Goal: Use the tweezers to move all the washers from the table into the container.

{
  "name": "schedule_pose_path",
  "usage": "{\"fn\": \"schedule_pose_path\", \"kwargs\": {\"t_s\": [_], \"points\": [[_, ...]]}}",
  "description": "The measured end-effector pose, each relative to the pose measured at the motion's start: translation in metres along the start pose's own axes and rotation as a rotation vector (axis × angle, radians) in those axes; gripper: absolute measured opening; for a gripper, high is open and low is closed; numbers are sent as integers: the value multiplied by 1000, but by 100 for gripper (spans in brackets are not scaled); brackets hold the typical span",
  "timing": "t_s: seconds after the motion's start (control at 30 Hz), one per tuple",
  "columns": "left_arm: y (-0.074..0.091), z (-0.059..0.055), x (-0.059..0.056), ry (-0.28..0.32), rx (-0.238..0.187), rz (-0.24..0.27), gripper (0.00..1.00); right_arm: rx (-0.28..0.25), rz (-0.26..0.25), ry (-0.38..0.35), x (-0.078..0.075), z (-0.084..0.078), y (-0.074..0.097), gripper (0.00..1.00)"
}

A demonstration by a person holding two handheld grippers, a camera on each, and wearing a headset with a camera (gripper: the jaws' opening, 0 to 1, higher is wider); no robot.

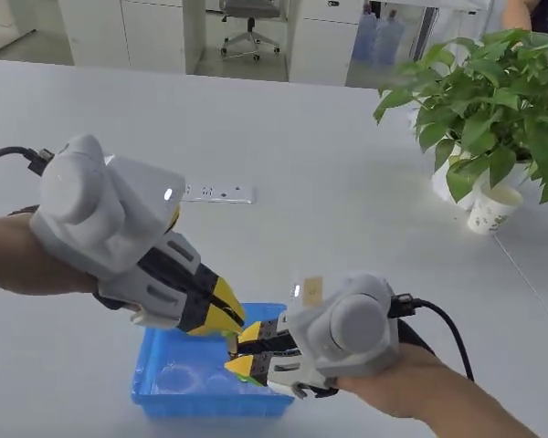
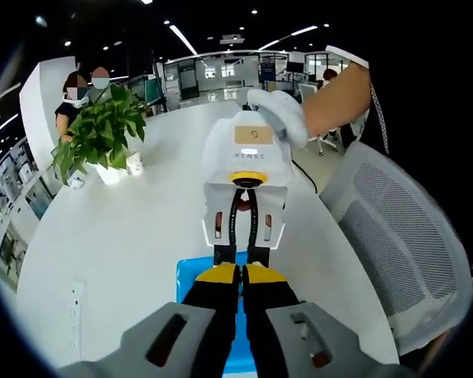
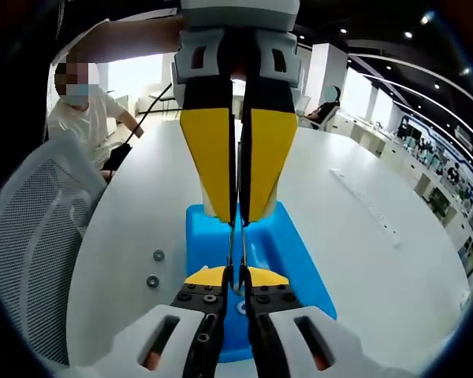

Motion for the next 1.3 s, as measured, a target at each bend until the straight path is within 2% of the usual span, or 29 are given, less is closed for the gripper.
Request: {"fn": "schedule_pose_path", "kwargs": {"t_s": [0.53,0.87,1.3], "points": [[-11,-27,11,34,28,-7,4,30,38,-20,-12,-16,-22,9],[-15,-35,14,49,35,-5,4,57,48,-7,-15,-21,-28,10],[-17,-34,14,47,32,4,4,68,41,3,-16,-22,-28,11]]}}
Point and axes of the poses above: the centre of the closed fingertips' face, and the gripper's own axes: y roughly backward along the fingers, x roughly to its left, z roughly out of its top, the point moved 4 cm from there along y, roughly backward along the fingers, and after that the axes turned 7 degrees about z, right-handed, at the moved point
